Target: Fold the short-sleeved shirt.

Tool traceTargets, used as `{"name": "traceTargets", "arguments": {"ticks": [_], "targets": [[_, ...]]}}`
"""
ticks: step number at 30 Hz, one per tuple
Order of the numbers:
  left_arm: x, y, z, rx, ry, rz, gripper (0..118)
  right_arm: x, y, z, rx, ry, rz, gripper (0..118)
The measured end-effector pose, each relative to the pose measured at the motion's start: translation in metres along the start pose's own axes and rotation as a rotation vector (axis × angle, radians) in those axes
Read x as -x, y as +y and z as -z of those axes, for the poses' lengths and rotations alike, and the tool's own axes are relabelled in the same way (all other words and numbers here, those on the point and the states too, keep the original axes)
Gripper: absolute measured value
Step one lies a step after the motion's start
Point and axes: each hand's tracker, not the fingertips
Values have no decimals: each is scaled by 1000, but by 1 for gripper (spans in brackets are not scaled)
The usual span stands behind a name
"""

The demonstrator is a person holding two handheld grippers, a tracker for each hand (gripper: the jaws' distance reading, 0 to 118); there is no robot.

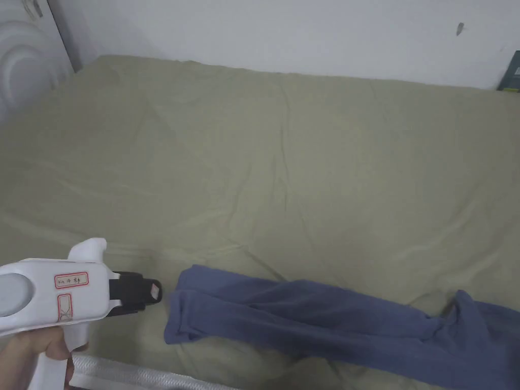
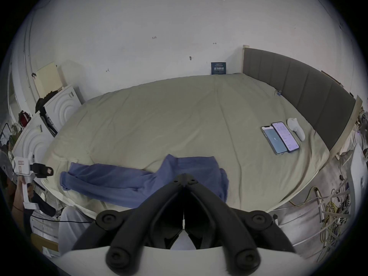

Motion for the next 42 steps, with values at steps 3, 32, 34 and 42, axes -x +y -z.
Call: {"name": "traceTargets", "arguments": {"ticks": [3, 32, 34, 42], "targets": [[10, 3, 8, 12, -52, -45, 0, 11, -1, -6, 6, 45, 14, 1], [50, 5, 134, 293, -406, -194, 7, 27, 3, -14, 37, 71, 53, 1], [40, 9, 127, 256, -367, -185, 7, 26, 3, -17, 33, 74, 53, 1], [35, 18, 84, 158, -315, -175, 7, 19, 8, -20, 15, 86, 75, 1]]}}
